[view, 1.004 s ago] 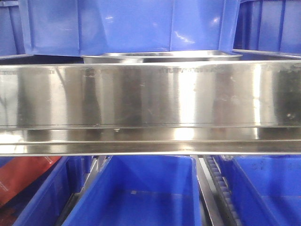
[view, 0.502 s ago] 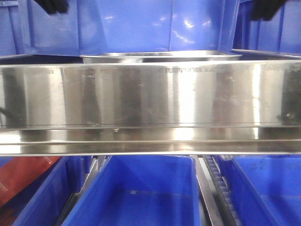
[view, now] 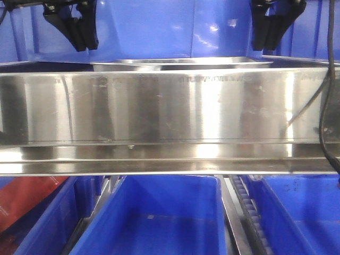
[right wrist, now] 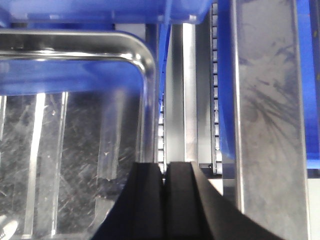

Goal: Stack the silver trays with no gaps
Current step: 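Lower both grippers onto the tray rims and close them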

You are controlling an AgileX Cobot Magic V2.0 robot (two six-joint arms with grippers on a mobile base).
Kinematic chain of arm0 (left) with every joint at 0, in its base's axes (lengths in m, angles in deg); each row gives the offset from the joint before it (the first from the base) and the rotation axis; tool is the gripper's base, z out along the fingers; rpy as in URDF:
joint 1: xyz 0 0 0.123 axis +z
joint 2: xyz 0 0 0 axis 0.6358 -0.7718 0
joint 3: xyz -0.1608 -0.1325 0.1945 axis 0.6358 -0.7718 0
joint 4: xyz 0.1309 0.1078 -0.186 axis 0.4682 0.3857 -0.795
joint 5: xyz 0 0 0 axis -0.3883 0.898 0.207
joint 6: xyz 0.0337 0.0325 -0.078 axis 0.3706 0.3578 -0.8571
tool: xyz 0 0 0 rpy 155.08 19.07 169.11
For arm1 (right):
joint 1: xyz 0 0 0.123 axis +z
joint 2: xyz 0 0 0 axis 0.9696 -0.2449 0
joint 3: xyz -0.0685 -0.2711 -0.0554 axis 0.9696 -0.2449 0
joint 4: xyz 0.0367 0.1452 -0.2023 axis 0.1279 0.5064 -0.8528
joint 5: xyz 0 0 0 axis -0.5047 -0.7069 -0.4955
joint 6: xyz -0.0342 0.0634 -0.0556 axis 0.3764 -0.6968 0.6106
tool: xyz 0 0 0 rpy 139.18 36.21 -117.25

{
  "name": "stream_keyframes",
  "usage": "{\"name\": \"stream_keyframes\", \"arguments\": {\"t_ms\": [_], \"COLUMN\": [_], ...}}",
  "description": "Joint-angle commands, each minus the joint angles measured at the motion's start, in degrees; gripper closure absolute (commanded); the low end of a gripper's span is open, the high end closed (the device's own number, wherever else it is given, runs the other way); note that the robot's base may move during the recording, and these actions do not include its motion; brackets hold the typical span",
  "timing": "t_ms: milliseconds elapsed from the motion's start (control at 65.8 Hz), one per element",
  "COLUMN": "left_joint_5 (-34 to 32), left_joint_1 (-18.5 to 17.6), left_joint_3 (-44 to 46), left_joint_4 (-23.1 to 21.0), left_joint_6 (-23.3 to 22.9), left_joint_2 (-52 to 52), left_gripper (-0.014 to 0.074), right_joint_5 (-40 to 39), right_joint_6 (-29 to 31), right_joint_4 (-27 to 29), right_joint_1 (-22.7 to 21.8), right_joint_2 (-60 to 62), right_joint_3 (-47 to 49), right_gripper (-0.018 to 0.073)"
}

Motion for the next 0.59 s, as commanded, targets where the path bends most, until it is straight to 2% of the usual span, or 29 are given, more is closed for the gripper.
{"name": "stream_keyframes", "arguments": {"t_ms": [0,106,167,243,426,578], "left_joint_5": [-0.4,-0.7,-0.7,-0.7,-1.1,-0.3], "left_joint_1": [-0.6,-0.6,-0.6,-0.6,-0.6,-1.0], "left_joint_3": [0.5,0.5,0.5,0.5,0.5,0.5], "left_joint_4": [-0.6,-0.7,-0.9,-1.2,-1.8,-2.1], "left_joint_6": [0.0,0.0,0.0,0.0,0.0,0.1], "left_joint_2": [0.1,0.1,0.1,0.1,0.1,-1.0], "left_gripper": [0.0545,0.0426,0.0373,0.0349,0.0351,0.0352], "right_joint_5": [-0.1,-0.1,-0.1,-0.1,-0.1,-0.1], "right_joint_6": [-0.2,-0.2,-0.2,-0.2,-0.3,-0.3], "right_joint_4": [-0.6,0.5,0.8,0.9,1.2,1.3], "right_joint_1": [0.0,0.0,0.0,0.0,0.0,0.0], "right_joint_2": [0.2,0.1,-0.1,-0.4,-1.7,-2.8], "right_joint_3": [0.6,0.6,0.6,0.6,0.6,0.6], "right_gripper": [0.0536,0.0407,0.0367,0.037,0.042,0.0421]}}
